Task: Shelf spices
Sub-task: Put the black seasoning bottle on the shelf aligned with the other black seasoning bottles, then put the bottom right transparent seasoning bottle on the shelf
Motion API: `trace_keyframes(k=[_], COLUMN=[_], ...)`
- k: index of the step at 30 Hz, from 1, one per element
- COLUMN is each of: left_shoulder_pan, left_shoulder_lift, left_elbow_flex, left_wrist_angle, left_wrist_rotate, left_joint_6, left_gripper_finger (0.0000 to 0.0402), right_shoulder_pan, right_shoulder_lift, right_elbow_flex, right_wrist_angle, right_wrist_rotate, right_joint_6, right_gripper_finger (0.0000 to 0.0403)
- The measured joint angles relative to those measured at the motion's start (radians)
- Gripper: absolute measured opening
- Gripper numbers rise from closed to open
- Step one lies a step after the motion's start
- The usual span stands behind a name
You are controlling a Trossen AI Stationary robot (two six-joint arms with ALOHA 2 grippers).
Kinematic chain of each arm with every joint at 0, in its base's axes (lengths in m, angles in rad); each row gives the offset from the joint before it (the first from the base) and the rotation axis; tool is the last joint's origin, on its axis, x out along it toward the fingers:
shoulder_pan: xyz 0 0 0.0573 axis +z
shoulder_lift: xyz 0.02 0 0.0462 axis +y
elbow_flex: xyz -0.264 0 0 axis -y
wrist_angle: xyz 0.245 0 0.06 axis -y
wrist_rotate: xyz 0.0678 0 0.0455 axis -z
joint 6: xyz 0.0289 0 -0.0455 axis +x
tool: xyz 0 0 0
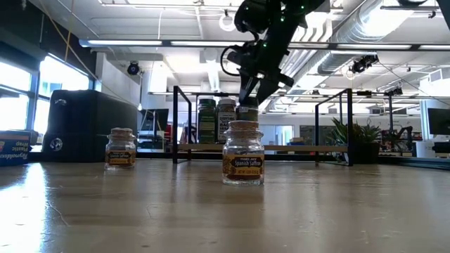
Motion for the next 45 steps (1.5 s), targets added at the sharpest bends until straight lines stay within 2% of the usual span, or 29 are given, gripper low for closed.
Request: trace_keyframes(k=[7,20,25,30,34,36,40,45], left_shoulder_pan=[0.0,0.0,0.0,0.0,0.0,0.0,0.001,0.001], left_shoulder_lift=[0.004,0.005,0.006,0.006,0.006,0.006,0.006,0.006], left_elbow_flex=[0.0,0.0,0.0,0.0,0.0,0.0,0.0,0.0], left_wrist_angle=[0.0,0.0,0.0,0.0,-0.001,-0.001,-0.001,-0.001], left_wrist_rotate=[0.003,0.011,0.011,0.009,-0.008,-0.011,-0.018,-0.028], left_joint_6=[-0.009,-0.009,-0.008,0.0,0.021,0.027,0.043,0.049], left_gripper_finger=[0.0262,0.0262,0.0262,0.0262,0.0262,0.0262,0.0262,0.0262], right_shoulder_pan=[0.0,0.0,0.005,0.052,0.177,0.268,0.48,0.763], right_shoulder_lift=[0.0,-0.006,-0.067,-0.193,-0.318,-0.356,-0.367,-0.334], right_elbow_flex=[0.0,0.0,0.0,0.0,0.001,0.002,-0.011,-0.114], right_wrist_angle=[0.0,0.033,0.011,-0.054,-0.129,-0.208,-0.302,-0.197], right_wrist_rotate=[0.004,0.005,0.028,0.068,0.026,-0.017,-0.212,-0.391], right_joint_6=[0.0,-0.009,-0.009,-0.029,-0.087,-0.062,0.066,-0.001], right_gripper_finger=[0.0226,0.0231,0.0231,0.0232,0.0232,0.0232,0.0232,0.0232])
